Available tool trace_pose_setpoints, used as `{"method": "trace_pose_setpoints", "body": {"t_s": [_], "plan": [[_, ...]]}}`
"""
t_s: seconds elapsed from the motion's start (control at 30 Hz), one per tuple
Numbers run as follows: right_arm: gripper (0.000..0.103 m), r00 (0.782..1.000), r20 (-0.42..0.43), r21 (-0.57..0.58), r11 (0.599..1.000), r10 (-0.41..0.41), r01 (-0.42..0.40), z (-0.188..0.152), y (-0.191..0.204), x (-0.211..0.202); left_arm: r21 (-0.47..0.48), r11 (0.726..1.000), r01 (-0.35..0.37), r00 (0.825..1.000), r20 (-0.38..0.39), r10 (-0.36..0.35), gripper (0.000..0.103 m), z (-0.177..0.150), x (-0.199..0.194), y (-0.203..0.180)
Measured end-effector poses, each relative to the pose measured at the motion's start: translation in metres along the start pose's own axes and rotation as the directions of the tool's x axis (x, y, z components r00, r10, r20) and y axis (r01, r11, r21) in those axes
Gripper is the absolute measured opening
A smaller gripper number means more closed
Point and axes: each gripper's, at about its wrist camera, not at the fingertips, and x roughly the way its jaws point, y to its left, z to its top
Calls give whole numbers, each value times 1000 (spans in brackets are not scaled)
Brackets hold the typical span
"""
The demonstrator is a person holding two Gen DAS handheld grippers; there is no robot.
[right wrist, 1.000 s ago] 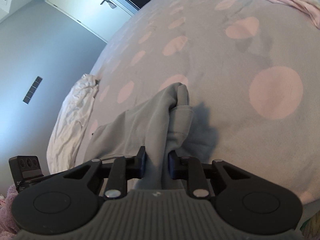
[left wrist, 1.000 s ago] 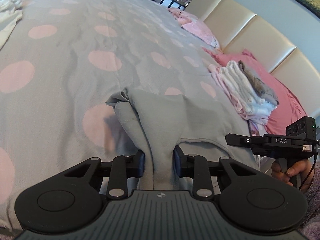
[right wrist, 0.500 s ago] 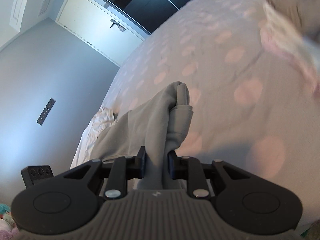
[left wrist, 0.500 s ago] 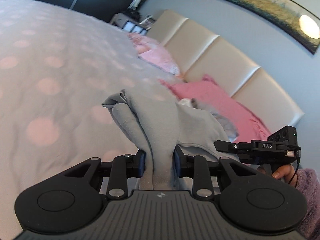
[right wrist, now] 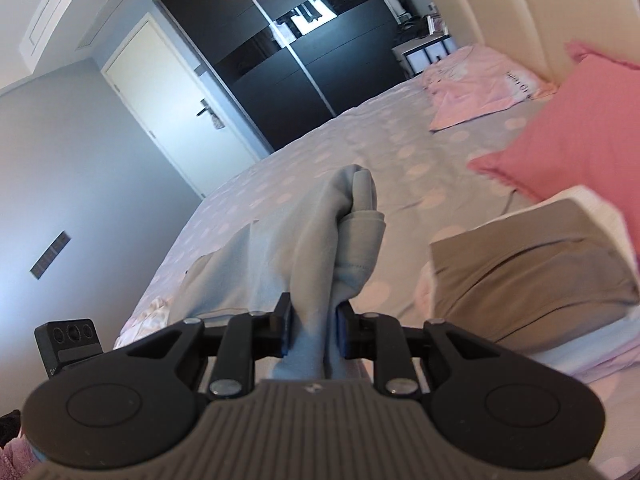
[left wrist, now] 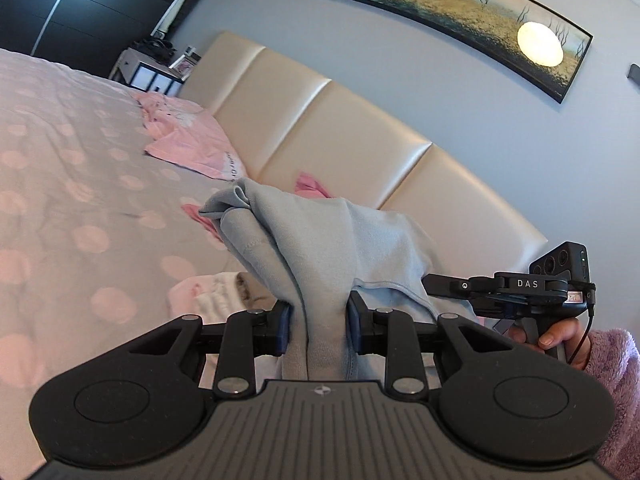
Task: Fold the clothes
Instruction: 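Carry the grey shirt with both grippers onto the clothes stack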
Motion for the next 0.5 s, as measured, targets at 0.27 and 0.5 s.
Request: {"method": "trace_pose_setpoints", "body": {"t_s": [0.27, 0.5], "plan": [[24, 997, 9, 5, 997, -73, 73, 58, -63, -14, -44, 999, 20, 999, -29, -22, 25, 16, 84, -14], [24, 990, -31, 46, 989, -139, 141, 91, -125, -3, -115, 993, 22, 995, -89, -32, 25, 9, 145, -6]]}}
